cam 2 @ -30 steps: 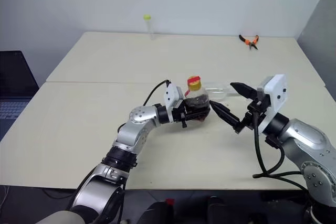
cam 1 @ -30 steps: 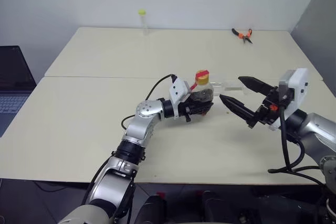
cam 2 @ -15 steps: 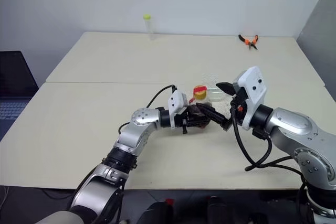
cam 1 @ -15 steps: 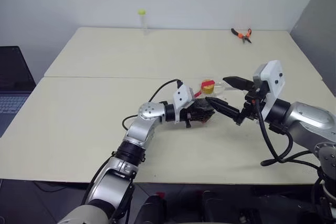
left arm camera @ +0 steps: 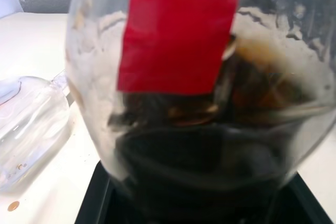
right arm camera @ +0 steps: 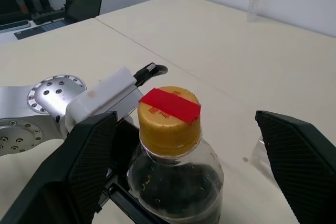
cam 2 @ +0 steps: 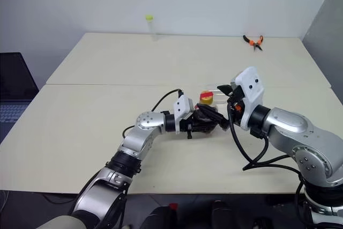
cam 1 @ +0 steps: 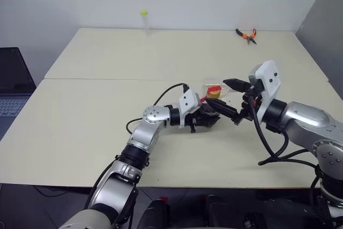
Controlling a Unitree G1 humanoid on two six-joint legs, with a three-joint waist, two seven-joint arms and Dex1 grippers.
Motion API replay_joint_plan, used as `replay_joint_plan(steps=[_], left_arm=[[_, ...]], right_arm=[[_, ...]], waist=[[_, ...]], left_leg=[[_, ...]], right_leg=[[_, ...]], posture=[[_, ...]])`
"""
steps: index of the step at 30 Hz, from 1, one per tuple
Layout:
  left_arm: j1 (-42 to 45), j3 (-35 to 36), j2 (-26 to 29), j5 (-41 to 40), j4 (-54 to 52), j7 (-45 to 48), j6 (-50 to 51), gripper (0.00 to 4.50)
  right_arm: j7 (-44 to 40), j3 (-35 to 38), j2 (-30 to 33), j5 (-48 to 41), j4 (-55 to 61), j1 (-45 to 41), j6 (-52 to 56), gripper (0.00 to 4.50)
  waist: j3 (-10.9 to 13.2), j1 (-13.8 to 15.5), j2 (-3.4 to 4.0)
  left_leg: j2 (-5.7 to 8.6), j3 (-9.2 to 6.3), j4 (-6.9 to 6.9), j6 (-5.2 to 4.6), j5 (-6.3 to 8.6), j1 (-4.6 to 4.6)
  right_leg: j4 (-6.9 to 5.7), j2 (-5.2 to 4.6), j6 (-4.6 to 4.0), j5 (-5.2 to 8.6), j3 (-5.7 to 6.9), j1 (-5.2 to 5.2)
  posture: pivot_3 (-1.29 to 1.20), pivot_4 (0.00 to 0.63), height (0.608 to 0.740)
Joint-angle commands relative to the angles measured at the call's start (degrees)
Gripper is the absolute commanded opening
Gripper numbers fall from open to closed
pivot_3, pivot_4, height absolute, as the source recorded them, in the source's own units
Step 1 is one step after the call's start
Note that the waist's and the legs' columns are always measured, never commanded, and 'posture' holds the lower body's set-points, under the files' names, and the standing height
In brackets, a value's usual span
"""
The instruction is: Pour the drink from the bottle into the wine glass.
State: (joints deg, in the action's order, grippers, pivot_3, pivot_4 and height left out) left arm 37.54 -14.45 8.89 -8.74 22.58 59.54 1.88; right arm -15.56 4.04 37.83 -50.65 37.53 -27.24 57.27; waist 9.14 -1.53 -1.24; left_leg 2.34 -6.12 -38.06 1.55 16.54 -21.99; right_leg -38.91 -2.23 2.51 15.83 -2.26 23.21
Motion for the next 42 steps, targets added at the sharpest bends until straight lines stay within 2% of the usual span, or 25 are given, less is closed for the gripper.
replay_joint_plan(steps=[1,4,11,12,19,24,28,32,34,40,42], left_arm=[[0.83,-0.17,-0.05,-0.08,-2.03,0.24,-1.69,1.65],[0.61,-0.26,0.10,0.01,-2.20,0.31,-1.77,1.58],[0.50,-0.37,0.07,0.09,-2.40,0.44,-1.87,1.56],[0.43,-0.39,0.07,0.08,-2.50,0.47,-1.85,1.55],[-0.38,-0.62,0.11,-1.02,-4.12,1.79,-0.67,1.24],[-2.70,-1.01,1.01,-5.04,-10.58,5.96,5.01,1.12],[-4.00,-1.14,2.06,-8.43,-15.76,8.56,9.92,1.05],[-5.09,-1.31,2.67,-9.39,-18.56,9.20,12.34,1.02],[-5.37,-1.34,2.77,-9.23,-18.87,8.94,12.57,0.99],[-5.11,-1.41,2.50,-7.46,-17.08,7.47,10.67,0.83],[-4.52,-1.67,2.47,-5.99,-15.03,7.21,7.81,0.77]], right_arm=[[0.53,0.20,-0.55,0.26,0.35,-1.80,0.45,4.50],[0.41,0.38,-1.48,-0.58,0.28,-2.05,0.49,3.89],[0.09,0.09,-2.01,-0.16,0.68,-1.48,0.53,1.39],[0.08,0.04,-2.04,0.02,0.71,-1.41,0.47,1.24],[-3.11,0.24,-1.31,1.17,-0.38,-0.68,-1.74,1.24],[-21.02,-2.15,5.07,5.62,-9.17,-1.08,-9.62,1.24],[-37.60,-10.60,11.85,13.15,-19.43,-5.18,-16.85,1.24],[-46.80,-15.73,13.80,17.85,-25.99,-10.01,-21.65,1.24],[-48.54,-16.24,13.60,18.21,-27.12,-11.41,-21.86,1.24],[-47.16,-10.84,12.48,9.50,-20.30,-9.39,-13.12,1.24],[-40.49,-5.06,9.77,5.27,-14.69,-5.82,-10.89,2.03]], waist=[[0.00,0.00,0.00],[0.00,0.01,0.00],[0.00,0.00,0.00],[0.00,0.00,0.00],[0.00,0.00,0.00],[0.01,-0.08,0.02],[0.06,-0.28,0.07],[0.09,-0.34,0.13],[0.09,-0.19,0.13],[0.10,0.11,0.13],[0.10,0.22,0.12]], left_leg=[[0.00,0.00,0.00,0.00,0.00,0.00],[0.00,-0.01,0.00,0.00,0.00,0.00],[0.00,-0.01,0.00,-0.01,0.00,0.00],[0.00,-0.01,0.00,-0.01,0.00,0.00],[0.00,-0.01,0.00,-0.01,0.00,0.00],[0.03,0.03,0.00,-0.01,0.01,0.00],[-0.01,0.04,0.02,-0.03,0.01,0.06],[-0.06,0.03,0.03,-0.03,0.01,0.09],[-0.05,0.02,0.02,-0.02,0.01,0.08],[0.02,0.01,-0.02,0.00,0.00,-0.03],[0.01,-0.01,0.00,0.01,0.00,-0.04]], right_leg=[[0.00,0.00,0.00,0.00,0.00,0.00],[0.00,0.00,0.00,0.00,0.01,0.00],[0.00,0.00,0.00,0.00,0.01,0.00],[0.00,0.00,0.00,0.00,0.01,0.00],[0.00,0.00,0.00,0.00,0.01,0.00],[0.02,0.01,0.00,0.00,0.00,0.00],[0.00,0.06,0.01,0.00,0.00,-0.02],[-0.01,0.10,0.00,0.00,0.01,-0.01],[-0.02,0.07,0.00,0.00,0.01,-0.01],[0.08,-0.07,0.00,0.00,0.01,0.00],[0.11,-0.13,0.00,0.00,0.02,0.01]], posture=[[0.00,0.150,0.740],[0.00,0.150,0.740],[0.00,0.150,0.740],[0.00,0.150,0.740],[0.00,0.150,0.740],[0.00,0.150,0.740],[0.00,0.150,0.740],[0.00,0.150,0.740],[0.00,0.150,0.740],[0.00,0.150,0.740],[0.00,0.150,0.740]])
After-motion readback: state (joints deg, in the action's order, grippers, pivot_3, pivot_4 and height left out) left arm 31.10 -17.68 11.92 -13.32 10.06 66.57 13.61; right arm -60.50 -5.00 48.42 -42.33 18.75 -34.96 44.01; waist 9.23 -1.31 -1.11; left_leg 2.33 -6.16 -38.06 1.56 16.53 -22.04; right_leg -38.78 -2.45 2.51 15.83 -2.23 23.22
